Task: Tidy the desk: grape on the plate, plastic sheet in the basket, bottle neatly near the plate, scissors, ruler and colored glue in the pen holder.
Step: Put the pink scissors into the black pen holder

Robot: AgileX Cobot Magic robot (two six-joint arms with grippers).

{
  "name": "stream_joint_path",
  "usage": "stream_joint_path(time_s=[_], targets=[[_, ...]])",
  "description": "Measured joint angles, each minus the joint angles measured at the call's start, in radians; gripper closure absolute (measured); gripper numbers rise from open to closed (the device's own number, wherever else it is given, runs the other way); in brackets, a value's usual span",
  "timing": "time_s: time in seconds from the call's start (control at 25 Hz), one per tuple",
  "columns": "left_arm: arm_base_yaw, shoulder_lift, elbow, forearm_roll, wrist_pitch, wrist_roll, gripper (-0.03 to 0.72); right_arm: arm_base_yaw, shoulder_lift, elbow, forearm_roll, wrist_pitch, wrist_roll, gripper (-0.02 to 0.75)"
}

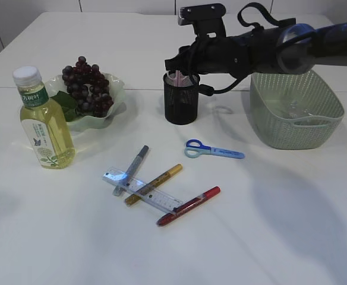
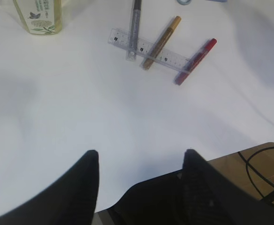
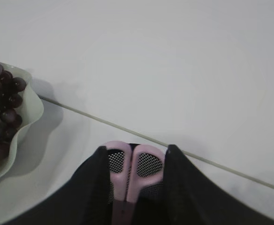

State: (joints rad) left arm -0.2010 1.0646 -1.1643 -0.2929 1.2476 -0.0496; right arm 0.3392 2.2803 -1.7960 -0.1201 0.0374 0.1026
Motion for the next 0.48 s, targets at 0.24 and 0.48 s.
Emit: stream_joint_path(time_s=[0.24, 0.48], targets=[[0.000, 0.000, 0.000, 0.000, 0.000, 0.000, 0.273, 0.000, 0.000, -0.078, 0.011, 0.102, 0.002, 0.415], [0.000, 0.000, 0.000, 0.000, 0.000, 0.000, 0.273, 0.000, 0.000, -0.208, 0.065, 0.425, 0.002, 0.415]])
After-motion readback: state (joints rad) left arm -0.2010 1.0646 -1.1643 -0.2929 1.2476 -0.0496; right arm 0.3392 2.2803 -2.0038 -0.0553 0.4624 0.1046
